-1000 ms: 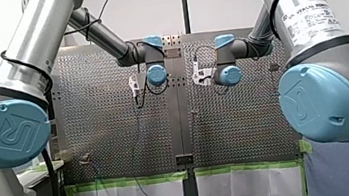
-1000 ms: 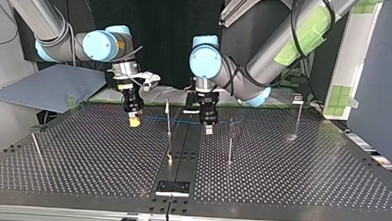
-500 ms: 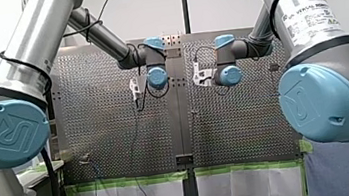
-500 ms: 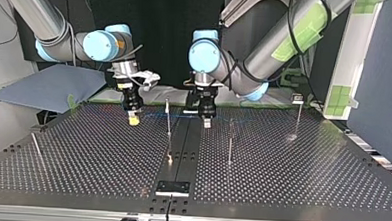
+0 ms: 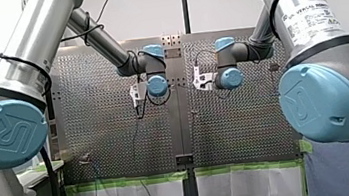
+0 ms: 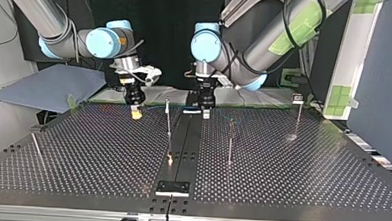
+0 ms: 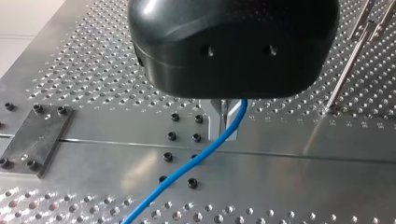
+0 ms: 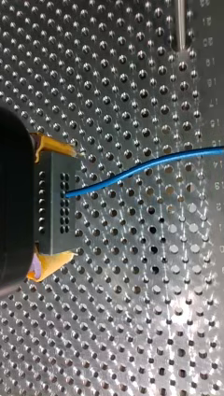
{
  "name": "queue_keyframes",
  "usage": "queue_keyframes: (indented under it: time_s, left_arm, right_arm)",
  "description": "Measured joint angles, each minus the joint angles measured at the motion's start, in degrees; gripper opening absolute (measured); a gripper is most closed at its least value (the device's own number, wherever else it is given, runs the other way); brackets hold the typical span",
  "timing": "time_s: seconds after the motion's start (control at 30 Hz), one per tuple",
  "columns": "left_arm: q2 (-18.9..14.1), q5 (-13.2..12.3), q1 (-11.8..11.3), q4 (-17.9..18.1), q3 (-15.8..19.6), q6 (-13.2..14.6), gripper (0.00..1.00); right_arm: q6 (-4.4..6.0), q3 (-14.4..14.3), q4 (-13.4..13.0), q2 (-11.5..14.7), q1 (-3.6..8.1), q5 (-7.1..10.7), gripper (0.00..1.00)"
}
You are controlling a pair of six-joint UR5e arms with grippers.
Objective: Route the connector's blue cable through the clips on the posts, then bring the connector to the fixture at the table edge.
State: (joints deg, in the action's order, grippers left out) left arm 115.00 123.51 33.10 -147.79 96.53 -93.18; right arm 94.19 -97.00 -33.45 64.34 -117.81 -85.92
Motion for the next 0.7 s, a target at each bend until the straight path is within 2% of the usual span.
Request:
queue_keyframes:
  time_s: [0.2, 0.4, 0.7]
  left_arm:
    - [0.0, -0.1, 1.0, 0.3, 0.6, 0.0, 0.0]
    - [0.0, -0.3, 1.4, 2.2, 2.7, -0.2, 0.0]
    - [0.9, -1.8, 1.5, 3.7, 3.8, -0.3, 0.0]
  right_arm:
    - [-0.03, -2.7, -1.5, -0.1, -0.01, -0.04, 0.0]
    - [0.18, -5.4, -3.5, -0.1, 0.08, -0.12, 0.0]
    - [0.3, -7.9, -6.2, -0.2, 0.33, -1.19, 0.0]
